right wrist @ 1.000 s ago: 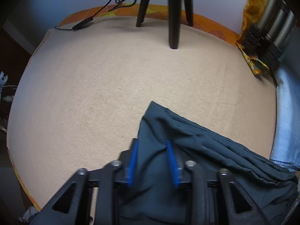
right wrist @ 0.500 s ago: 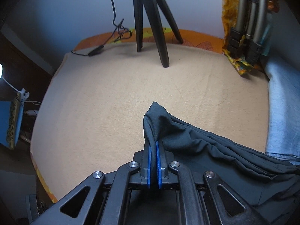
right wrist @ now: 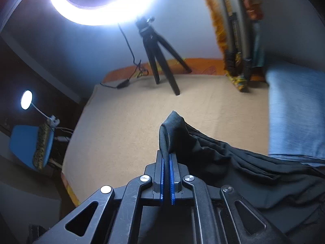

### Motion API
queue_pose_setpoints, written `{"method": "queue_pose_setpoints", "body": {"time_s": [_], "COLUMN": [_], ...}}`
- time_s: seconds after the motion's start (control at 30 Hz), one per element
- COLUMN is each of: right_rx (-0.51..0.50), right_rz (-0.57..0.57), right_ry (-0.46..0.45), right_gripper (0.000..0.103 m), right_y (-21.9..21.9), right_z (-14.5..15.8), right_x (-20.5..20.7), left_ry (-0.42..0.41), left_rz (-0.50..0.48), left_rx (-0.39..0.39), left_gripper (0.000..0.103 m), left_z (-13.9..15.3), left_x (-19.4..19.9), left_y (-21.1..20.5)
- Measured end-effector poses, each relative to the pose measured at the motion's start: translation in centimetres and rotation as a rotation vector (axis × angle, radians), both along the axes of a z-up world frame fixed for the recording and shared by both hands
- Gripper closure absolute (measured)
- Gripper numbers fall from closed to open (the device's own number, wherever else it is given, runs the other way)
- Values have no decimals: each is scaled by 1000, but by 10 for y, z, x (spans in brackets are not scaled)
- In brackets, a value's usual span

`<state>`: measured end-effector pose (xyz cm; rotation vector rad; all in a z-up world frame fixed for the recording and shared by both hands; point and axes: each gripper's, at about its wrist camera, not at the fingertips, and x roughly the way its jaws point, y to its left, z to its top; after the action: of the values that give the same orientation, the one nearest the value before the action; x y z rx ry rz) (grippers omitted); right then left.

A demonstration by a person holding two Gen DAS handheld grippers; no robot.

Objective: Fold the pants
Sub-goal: 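Lift the trouser bundle with the right gripper and carry it onto the denim stack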

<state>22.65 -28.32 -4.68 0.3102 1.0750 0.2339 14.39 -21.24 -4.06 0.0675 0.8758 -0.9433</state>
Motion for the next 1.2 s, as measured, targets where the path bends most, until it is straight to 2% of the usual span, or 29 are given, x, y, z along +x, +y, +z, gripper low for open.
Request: {"method": "queue_pose_setpoints", "body": {"time_s": [0.27, 0.53, 0.87, 1.07, 1.2], "right_rx": [30, 31, 2, -24, -24], "right_rz": [-67, -129, -172, -199, -219], "right_ry": [-54, -73, -69, -72, -61], "right_gripper": [101, 101, 101, 101, 101], "right_y": [-74, -156, -223, -259, -279], "right_z": [24, 30, 16, 10, -2], "right_x": [-37, -67, -86, -92, -93], "left_ry": [-3, 13, 67, 37, 47], "left_rz": [-91, -194, -222, -237, -229], "left_rx": [-28, -7, -18, -12, -18], "left_gripper": [97, 97, 97, 97, 97], "left_z": [12, 11, -3, -4, -10], "left_x": [-18, -34, -39, -42, -43], "left_y": [-73, -148, -202, -236, -255]}}
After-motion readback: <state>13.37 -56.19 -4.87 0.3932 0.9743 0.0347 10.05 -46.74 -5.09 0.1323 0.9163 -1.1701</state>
